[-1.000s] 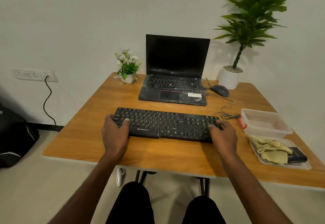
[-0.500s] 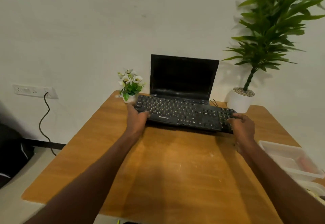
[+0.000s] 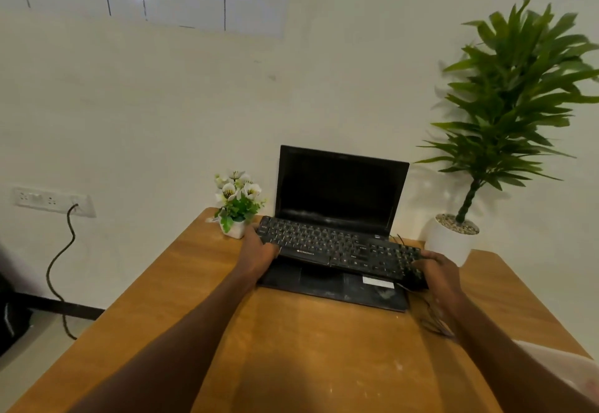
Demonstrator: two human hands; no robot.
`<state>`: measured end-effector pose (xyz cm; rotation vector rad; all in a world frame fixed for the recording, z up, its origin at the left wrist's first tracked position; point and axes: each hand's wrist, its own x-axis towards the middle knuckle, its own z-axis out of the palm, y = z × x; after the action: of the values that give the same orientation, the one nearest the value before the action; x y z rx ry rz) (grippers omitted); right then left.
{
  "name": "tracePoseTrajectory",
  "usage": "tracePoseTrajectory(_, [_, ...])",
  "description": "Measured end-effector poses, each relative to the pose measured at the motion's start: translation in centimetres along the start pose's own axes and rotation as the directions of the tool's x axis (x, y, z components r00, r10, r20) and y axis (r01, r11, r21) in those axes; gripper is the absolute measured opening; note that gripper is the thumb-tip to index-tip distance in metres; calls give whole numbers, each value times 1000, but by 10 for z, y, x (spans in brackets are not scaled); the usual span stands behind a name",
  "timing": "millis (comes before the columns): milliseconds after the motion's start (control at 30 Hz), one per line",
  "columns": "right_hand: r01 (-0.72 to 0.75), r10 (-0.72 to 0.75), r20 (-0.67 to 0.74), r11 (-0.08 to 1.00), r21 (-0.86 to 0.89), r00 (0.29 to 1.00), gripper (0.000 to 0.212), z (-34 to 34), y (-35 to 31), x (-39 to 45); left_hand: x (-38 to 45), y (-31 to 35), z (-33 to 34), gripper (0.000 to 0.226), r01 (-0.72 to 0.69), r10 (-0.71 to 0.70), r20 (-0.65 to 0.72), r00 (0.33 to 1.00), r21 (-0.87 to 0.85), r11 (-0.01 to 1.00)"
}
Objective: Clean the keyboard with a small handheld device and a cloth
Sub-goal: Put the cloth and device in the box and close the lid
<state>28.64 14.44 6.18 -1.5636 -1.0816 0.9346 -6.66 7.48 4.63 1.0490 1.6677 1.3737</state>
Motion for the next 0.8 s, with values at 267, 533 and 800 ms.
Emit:
tracePoseTrajectory(267, [11,5,125,993,-121,992,38,13,-7,26,18,-2,-1,56,-51,46,47,998,113,992])
tracePoseTrajectory(533, [299,-286,88,914,-274,954,43,17,-13,-26,14,-13,3,50,-235,326,-134,936,452,860])
tracePoseTrajectory(800, [452,-411,214,866,-213,886,40,-1,0,-138,-120,-14,70,52,-465,497,35,867,417,781])
